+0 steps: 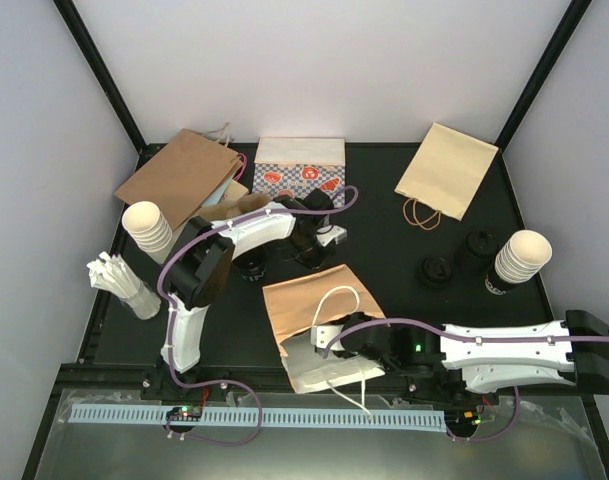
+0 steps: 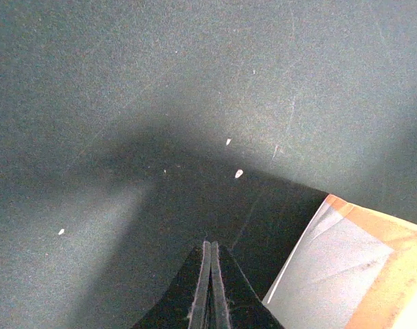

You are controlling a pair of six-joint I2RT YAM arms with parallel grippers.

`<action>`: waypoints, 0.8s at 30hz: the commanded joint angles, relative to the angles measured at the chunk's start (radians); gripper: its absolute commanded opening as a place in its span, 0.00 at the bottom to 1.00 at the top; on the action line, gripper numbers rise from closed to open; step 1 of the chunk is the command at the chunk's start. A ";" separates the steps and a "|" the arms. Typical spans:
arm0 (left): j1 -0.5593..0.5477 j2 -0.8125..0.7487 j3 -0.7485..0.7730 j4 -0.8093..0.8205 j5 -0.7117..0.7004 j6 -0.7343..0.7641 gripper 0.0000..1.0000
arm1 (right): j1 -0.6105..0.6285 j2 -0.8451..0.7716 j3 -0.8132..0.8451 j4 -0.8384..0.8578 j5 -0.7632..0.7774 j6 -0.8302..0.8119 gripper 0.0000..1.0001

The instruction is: Pack the takeout coffee

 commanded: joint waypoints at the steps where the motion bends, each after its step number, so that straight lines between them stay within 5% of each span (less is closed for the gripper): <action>1: -0.032 -0.051 -0.020 -0.012 0.079 0.022 0.02 | -0.012 0.031 -0.021 0.058 -0.018 0.056 0.40; 24: -0.037 -0.089 -0.063 -0.011 0.098 0.021 0.02 | -0.012 0.098 0.046 -0.215 -0.013 0.063 0.50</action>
